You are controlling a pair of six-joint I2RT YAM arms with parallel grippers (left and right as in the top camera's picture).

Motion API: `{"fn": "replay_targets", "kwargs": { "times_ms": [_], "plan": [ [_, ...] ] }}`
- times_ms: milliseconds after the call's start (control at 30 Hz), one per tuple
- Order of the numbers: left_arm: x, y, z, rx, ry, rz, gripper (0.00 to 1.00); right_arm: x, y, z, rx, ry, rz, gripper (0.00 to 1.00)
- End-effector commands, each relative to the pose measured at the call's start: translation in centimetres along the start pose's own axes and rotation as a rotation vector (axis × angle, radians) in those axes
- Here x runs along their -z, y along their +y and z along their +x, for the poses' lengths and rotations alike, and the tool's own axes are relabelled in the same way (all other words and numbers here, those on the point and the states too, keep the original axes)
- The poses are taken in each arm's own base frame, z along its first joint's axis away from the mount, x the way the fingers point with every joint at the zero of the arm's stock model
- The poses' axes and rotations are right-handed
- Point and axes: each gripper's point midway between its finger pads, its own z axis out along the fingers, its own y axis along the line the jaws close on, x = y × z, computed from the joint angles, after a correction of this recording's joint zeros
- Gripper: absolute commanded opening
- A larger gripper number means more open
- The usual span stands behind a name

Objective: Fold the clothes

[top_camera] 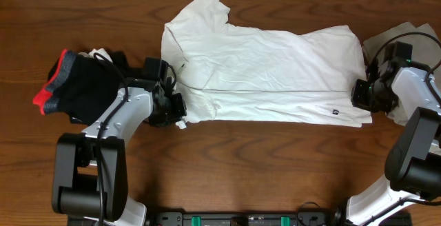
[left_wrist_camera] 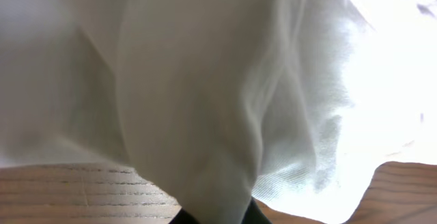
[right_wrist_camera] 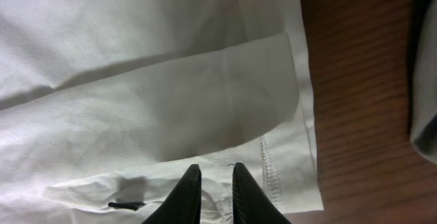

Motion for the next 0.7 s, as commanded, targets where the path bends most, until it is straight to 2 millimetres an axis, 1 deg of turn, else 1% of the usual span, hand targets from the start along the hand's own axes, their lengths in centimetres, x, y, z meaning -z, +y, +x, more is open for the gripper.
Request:
{"fn": "replay_targets", "kwargs": {
  "times_ms": [0, 67, 133, 167, 233, 300, 367, 400, 433, 467, 567, 600, 667],
  "plan": [
    [0.4, -0.6, 0.5, 0.0, 0.026, 0.034, 0.06, 0.3, 0.3, 0.0, 0.01, -0.01, -0.007, 0.15],
    [1.9, -2.4, 0.8, -0.006, 0.04, 0.118, 0.06, 0.3, 0.3, 0.0, 0.01, -0.011, -0.007, 0.15],
    [4.2, -5.1, 0.3, -0.041, 0.015, 0.243, 0.06, 0.3, 0.3, -0.1, 0.01, -0.012, -0.007, 0.15],
    [5.5, -6.4, -0.3, -0.065, -0.023, 0.298, 0.06, 0.3, 0.3, -0.1, 0.01, -0.012, -0.007, 0.15],
    [7.7, -8.2, -1.9, -0.119, -0.127, 0.371, 0.06, 0.3, 0.3, -0.1, 0.009, -0.011, -0.007, 0.15],
    [9.5, -9.3, -3.7, -0.162, -0.236, 0.412, 0.06, 0.3, 0.3, -0.1, 0.009, -0.011, -0.007, 0.15],
    [10.4, -10.1, -5.1, -0.192, -0.31, 0.436, 0.06, 0.3, 0.3, -0.1, 0.009, -0.011, -0.007, 0.15],
    [10.6, -10.3, -5.8, -0.203, -0.34, 0.443, 0.07, 0.3, 0.3, -0.1, 0.009, -0.011, -0.007, 0.15],
    [10.4, -10.2, -6.3, -0.2, -0.359, 0.431, 0.1, 0.3, 0.3, 0.0, 0.01, -0.011, -0.007, 0.15],
    [10.1, -10.0, -6.7, -0.192, -0.368, 0.414, 0.11, 0.3, 0.3, 0.0, 0.01, -0.011, -0.007, 0.15],
    [8.3, -9.3, -7.0, -0.171, -0.336, 0.384, 0.13, 0.3, 0.3, 0.0, 0.01, -0.011, -0.007, 0.15],
    [7.6, -9.1, -7.0, -0.164, -0.317, 0.378, 0.21, 0.3, 0.3, 0.0, 0.01, -0.011, -0.007, 0.15],
    [5.8, -8.6, -6.8, -0.146, -0.271, 0.362, 0.42, 0.3, 0.3, 0.0, 0.01, -0.011, -0.007, 0.15]
  ]
}}
